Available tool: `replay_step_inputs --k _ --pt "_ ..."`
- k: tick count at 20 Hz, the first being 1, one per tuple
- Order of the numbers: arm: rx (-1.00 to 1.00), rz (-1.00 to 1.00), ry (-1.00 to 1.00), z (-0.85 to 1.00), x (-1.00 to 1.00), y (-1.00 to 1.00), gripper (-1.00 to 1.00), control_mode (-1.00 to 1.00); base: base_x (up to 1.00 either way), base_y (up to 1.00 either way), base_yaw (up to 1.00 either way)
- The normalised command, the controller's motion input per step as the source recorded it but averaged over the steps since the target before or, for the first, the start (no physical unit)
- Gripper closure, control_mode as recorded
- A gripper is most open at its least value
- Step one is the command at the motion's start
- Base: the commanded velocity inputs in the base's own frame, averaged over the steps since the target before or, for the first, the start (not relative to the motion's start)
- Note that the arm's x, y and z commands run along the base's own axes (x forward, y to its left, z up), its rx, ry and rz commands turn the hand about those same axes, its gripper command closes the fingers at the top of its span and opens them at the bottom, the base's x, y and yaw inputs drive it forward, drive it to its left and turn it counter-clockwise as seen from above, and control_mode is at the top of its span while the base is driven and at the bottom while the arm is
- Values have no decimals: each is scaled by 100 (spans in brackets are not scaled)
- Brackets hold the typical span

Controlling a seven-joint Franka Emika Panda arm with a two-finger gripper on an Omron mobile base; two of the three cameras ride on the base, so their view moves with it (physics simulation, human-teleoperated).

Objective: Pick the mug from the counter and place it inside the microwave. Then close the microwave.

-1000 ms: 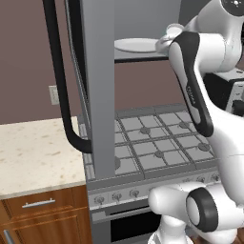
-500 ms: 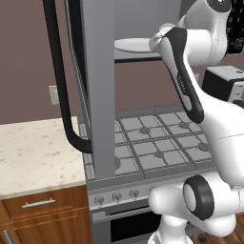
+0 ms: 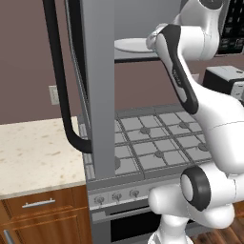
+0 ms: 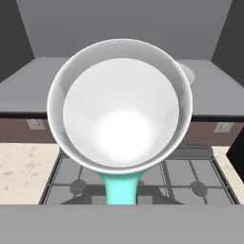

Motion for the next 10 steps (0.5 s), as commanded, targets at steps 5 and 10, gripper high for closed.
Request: replay_step_inputs --k 5,10 --pt "0 0 3 -3 18 1 100 -100 0 0 0" --pt "0 0 0 0 21 0 100 -100 0 0 0"
